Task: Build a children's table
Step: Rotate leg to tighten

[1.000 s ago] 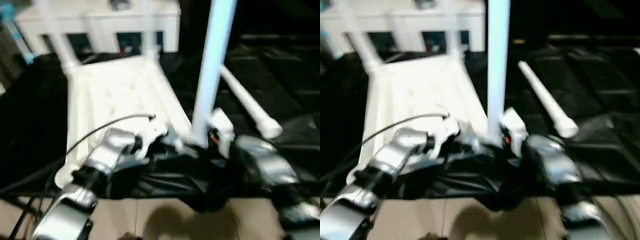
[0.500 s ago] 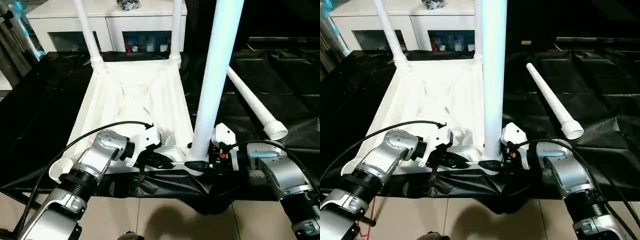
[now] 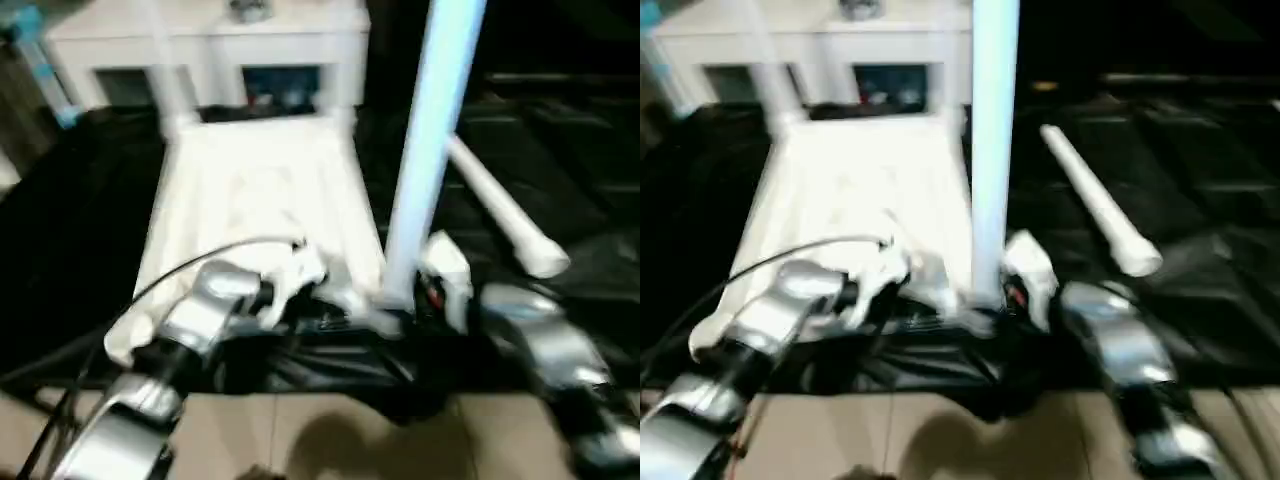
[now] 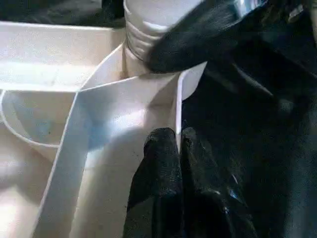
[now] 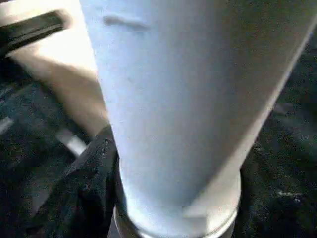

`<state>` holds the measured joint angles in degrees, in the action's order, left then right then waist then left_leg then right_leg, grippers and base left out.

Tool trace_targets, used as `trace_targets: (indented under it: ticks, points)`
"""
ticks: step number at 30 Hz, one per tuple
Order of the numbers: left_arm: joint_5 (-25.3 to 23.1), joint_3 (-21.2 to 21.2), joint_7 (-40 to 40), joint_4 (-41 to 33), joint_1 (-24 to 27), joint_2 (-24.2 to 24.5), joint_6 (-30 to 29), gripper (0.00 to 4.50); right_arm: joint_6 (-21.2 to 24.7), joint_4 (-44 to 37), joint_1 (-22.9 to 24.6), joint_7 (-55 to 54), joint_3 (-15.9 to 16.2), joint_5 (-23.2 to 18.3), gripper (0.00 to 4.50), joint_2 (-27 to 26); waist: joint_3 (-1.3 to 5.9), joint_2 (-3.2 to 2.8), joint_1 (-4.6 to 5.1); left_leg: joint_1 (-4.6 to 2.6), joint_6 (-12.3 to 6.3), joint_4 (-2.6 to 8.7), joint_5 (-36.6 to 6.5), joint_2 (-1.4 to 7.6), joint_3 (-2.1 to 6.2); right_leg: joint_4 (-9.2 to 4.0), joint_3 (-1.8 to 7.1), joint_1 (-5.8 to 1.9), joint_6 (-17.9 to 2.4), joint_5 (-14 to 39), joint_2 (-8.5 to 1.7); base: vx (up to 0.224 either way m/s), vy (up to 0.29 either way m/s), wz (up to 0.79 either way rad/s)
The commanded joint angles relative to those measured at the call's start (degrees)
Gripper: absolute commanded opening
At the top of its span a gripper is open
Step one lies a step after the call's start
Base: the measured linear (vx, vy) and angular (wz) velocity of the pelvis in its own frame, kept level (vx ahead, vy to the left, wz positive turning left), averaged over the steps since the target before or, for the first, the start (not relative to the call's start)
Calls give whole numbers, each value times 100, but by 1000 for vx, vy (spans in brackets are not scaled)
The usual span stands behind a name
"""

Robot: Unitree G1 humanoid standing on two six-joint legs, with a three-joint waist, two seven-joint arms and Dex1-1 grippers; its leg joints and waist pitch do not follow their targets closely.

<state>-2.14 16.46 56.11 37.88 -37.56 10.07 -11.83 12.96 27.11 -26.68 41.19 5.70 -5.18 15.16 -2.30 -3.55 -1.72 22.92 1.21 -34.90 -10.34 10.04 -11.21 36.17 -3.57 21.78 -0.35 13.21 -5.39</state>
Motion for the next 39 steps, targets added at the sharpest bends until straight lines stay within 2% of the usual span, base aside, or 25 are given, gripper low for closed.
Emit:
trace_targets:
  ticks: [1, 5, 6, 9, 10, 12, 16, 18, 20, 22, 25, 26, 30, 31, 34, 38, 39]
  points:
    - [91, -88, -641, 86, -367, -491, -71, 0, 114, 571, -137, -781, 146, 131, 272, -542, 322, 101, 24, -136, -171, 446, -1164, 303, 169, -490, 239, -214, -1426, 672, -347, 0, 0, 0]
    - [54, -172, -1094, 244, -484, -756, -125, 0, 96, 1024, -397, -1448, -12, 163, 272, -885, 344, 103, 50, -132, -249, 421, -1015, 293, 167, -492, 239, -222, -1447, 485, -355, 0, 0, 0]
    - [26, -191, -1228, 306, -518, -880, -122, 0, -29, 1260, -525, -1727, -18, 278, 272, -1010, 353, 76, 61, -120, -304, 415, -901, 297, 166, -481, 236, -224, -1463, 291, -355, 0, 0, 0]
    - [-25, -128, -1226, 350, -521, -1007, -46, 0, -361, 1552, -681, -1847, 75, 470, 272, -1108, 364, 78, 68, -119, -456, 392, -773, 289, 155, -464, 223, -228, -1542, 3, -355, 0, 0, 0]
    - [-52, -96, -1198, 347, -510, -996, -1, 0, -317, 1548, -701, -1745, -2, 360, 307, -1137, 371, 100, 57, -120, -544, 382, -721, 287, 152, -456, 224, -243, -1552, -58, -360, 0, 0, 0]
    - [-81, 4, -1057, 349, -464, -919, 135, 0, -286, 1582, -775, -1559, -158, 206, 342, -1169, 368, 98, 55, -109, -645, 383, -672, 293, 155, -447, 221, -246, -1562, -122, -357, 0, 0, 0]
    - [-2, 83, -670, 159, -321, -776, 225, 0, -406, 1458, -772, -1278, 10, 306, 357, -1007, 362, 98, 43, -116, -652, 391, -758, 309, 158, -455, 219, -239, -1562, 43, -358, 0, 0, 0]
    - [50, 118, -373, 25, -220, -676, 304, 0, -497, 1157, -653, -603, 255, 269, 357, -807, 361, 100, 40, -123, -670, 393, -759, 317, 155, -446, 214, -242, -1570, -39, -347, 0, 0, 0]
    - [75, 132, -160, -59, -151, -585, 347, 0, -512, 921, -548, -168, 361, 198, 357, -643, 371, 108, 14, -110, -770, 370, -621, 316, 146, -423, 222, -249, -1577, -266, -355, 0, 0, 0]
    - [122, 144, 69, -155, -85, -490, 340, 0, -525, 692, -431, 243, 459, 138, 357, -458, 362, 116, -36, -118, -824, 370, -630, 326, 140, -430, 217, -250, -1561, -236, -353, 0, 0, 0]
    - [206, 197, 428, -306, 14, -331, 299, 0, -461, 357, -249, 819, 549, 18, 357, -194, 349, 108, -53, -136, -771, 389, -737, 336, 138, -448, 217, -224, -1574, -1, -347, 0, 0, 0]
    - [242, 241, 628, -378, 66, -239, 336, 0, -417, 162, -147, 1115, 598, -62, 357, -49, 352, 109, -72, -139, -761, 387, -757, 338, 139, -448, 216, -236, -1565, 33, -346, 0, 0, 0]
    - [331, 363, 1302, -665, 264, 65, 438, 0, -240, -522, 215, 2034, 830, -251, 357, 442, 350, 95, -140, -144, -759, 403, -799, 367, 132, -433, 222, -200, -1546, 21, -343, 0, 0, 0]
    - [345, 384, 1411, -714, 293, 118, 450, 0, -215, -628, 270, 2154, 871, -277, 357, 522, 337, 103, -169, -155, -703, 413, -887, 369, 133, -459, 226, -200, -1515, 184, -347, 0, 0, 0]
    - [376, 400, 1643, -825, 356, 209, 450, 0, -146, -827, 366, 2357, 924, -328, 357, 655, 331, 96, -172, -157, -575, 439, -1007, 374, 139, -470, 235, -187, -1472, 407, -351, 0, 0, 0]
    - [497, 453, 2110, -1086, 450, 459, 388, 0, 54, -1247, 552, 2809, 1023, -403, 357, 929, 337, 92, -187, -150, -577, 441, -944, 379, 141, -453, 240, -191, -1462, 272, -355, 0, 0, 0]
    - [505, 455, 2136, -1101, 456, 479, 388, 0, 63, -1283, 570, 2841, 1034, -405, 330, 953, 336, 88, -189, -155, -582, 442, -961, 380, 138, -460, 241, -183, -1462, 283, -355, 0, 0, 0]
